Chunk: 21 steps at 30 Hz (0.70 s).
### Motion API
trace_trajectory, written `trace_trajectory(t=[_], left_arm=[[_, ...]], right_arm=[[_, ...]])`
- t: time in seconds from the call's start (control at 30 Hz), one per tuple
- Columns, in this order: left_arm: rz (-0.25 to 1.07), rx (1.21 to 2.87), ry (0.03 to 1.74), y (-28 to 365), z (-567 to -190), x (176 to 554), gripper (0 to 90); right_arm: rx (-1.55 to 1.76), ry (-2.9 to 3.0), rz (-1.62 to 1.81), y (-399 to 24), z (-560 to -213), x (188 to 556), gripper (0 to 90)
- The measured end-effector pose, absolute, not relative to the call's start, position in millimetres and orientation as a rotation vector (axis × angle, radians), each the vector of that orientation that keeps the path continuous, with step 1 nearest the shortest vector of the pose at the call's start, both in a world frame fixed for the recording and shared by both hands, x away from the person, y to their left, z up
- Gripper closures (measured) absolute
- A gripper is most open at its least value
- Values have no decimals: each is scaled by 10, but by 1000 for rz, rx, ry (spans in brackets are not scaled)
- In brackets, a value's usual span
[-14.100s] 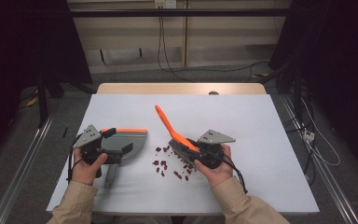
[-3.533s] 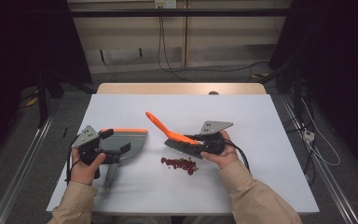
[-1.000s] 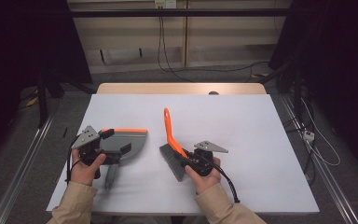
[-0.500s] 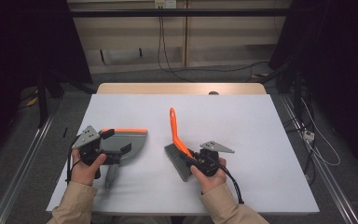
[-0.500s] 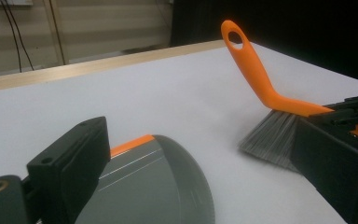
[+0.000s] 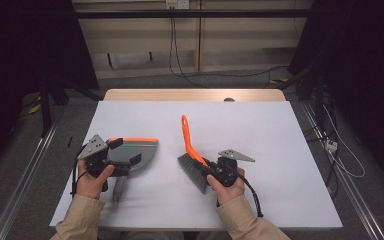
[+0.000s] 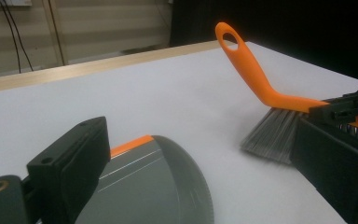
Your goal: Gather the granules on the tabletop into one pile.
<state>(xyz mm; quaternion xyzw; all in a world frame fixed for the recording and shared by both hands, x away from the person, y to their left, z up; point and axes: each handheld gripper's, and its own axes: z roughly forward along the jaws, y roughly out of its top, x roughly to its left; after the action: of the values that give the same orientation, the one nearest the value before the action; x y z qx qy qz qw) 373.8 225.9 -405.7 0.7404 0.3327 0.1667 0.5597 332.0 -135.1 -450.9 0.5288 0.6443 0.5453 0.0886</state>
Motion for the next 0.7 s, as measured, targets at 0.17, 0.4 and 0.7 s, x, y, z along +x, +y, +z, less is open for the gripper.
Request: trace_trajectory(t=[0.17,0.4,0.7], left_arm=[[394,1743,786,2268,-4057,3741,51],[393,1747,789,2266,-4062,3746,51],[394,1744,796,2285,-4065,3756,51]], right_arm=[[1534,1901,1705,-1367,-4367,3360,708],[1368,1937,1685,-1500,-4203,3538,708],[1147,2080,1547,-1659,-4357,3878,708]])
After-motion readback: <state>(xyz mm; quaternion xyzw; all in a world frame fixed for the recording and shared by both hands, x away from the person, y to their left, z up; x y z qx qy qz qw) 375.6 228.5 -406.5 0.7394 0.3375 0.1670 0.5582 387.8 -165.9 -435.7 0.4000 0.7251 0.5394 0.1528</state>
